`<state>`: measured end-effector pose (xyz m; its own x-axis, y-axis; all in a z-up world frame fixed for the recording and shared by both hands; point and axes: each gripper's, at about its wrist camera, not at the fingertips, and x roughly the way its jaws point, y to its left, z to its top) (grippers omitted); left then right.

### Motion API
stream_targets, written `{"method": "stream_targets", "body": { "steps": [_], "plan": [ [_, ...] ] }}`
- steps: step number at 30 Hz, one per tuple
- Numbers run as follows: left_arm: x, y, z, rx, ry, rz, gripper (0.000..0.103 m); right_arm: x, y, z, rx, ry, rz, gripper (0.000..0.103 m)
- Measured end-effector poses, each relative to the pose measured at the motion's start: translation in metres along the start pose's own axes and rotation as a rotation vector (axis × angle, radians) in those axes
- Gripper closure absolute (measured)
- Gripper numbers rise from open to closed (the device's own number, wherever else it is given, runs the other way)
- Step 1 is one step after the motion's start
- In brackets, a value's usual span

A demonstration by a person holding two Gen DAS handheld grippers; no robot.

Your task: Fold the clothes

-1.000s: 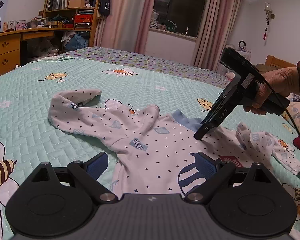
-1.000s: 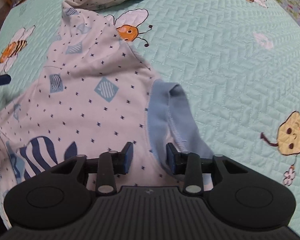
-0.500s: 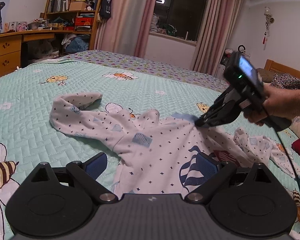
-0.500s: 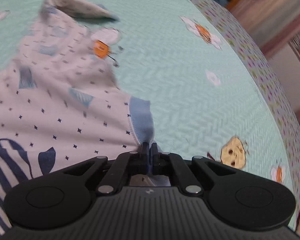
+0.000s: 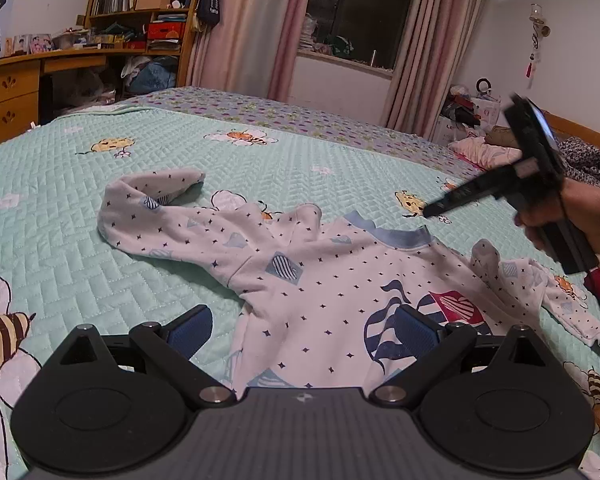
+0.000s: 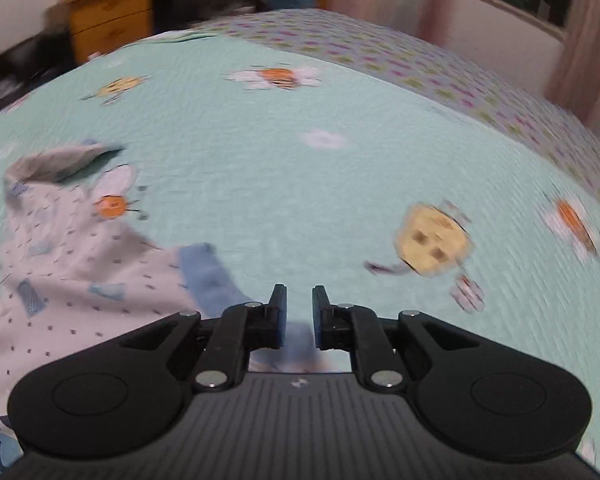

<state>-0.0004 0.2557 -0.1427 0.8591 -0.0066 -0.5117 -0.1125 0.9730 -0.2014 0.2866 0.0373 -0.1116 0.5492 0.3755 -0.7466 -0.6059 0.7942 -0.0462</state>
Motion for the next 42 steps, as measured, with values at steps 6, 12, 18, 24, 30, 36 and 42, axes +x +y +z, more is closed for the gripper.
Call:
{"method": "stream_targets", "body": {
  "steps": [6,12,18,24,30,36,42],
  "plan": [
    [0.001,-0.003,-0.001,0.008,0.0,-0.006,0.005,0.012,-0.008,-0.025,-0.105,0.045,-0.016,0.088],
    [0.003,-0.004,-0.001,0.013,0.006,-0.014,0.005,0.02,-0.014,-0.028,-0.105,0.058,0.098,0.086],
    [0.003,-0.003,-0.001,0.003,0.01,-0.022,0.004,0.009,-0.027,-0.036,-0.09,0.083,0.114,0.071],
    [0.005,-0.006,-0.002,0.015,0.015,-0.022,0.004,0.023,-0.03,-0.044,-0.081,0.116,0.133,0.066],
    [0.006,-0.008,-0.003,0.02,0.017,-0.026,0.004,0.022,-0.03,-0.044,-0.03,0.131,0.185,0.096],
    [0.004,-0.006,-0.002,0.016,0.01,-0.03,0.004,0.0,-0.029,-0.044,0.019,0.029,0.155,0.099],
    [0.006,-0.006,-0.004,0.031,0.018,-0.021,0.004,0.016,-0.042,-0.055,0.065,0.063,0.038,0.099]
  ]
}}
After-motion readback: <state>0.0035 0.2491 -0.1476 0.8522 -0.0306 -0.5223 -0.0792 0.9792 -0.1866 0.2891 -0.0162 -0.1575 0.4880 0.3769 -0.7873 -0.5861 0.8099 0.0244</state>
